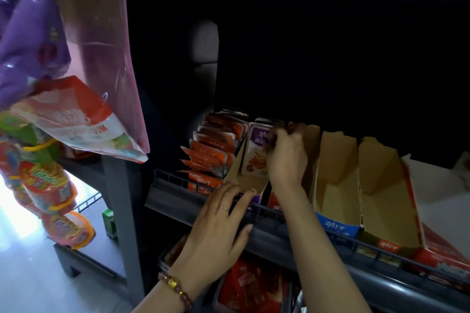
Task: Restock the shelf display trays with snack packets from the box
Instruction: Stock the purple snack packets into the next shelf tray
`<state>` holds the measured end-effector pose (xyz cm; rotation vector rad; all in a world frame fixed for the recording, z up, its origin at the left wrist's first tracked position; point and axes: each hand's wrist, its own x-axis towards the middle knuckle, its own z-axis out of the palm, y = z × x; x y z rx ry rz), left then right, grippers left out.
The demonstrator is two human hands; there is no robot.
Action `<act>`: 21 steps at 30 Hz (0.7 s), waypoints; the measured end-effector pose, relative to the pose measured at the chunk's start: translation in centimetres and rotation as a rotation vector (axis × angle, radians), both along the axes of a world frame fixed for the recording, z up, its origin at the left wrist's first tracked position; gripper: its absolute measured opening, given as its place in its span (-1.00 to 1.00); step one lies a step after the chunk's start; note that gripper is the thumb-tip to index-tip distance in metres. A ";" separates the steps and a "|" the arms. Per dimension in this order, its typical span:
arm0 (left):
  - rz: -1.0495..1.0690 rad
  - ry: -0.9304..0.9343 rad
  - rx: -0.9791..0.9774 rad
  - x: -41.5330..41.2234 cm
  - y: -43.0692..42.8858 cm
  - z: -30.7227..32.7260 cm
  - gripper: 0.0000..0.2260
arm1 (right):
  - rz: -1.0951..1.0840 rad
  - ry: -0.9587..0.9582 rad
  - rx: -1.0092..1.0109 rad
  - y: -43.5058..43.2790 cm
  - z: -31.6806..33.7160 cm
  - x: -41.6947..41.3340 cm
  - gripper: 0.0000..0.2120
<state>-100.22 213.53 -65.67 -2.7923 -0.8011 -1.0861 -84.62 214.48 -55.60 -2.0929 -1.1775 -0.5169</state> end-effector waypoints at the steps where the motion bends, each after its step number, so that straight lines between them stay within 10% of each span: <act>1: -0.001 0.002 0.002 0.0 0.0 0.0 -0.54 | 0.026 -0.024 0.001 0.1 0.0 0.0 -0.70; 6: -0.006 -0.002 0.004 -0.1 0.0 0.0 -0.54 | 0.115 -0.102 -0.008 0.5 0.0 0.1 -0.43; 21: 0.004 0.012 0.018 -0.1 0.0 0.1 -0.52 | -0.016 -0.051 -0.054 -0.3 0.2 0.0 -0.61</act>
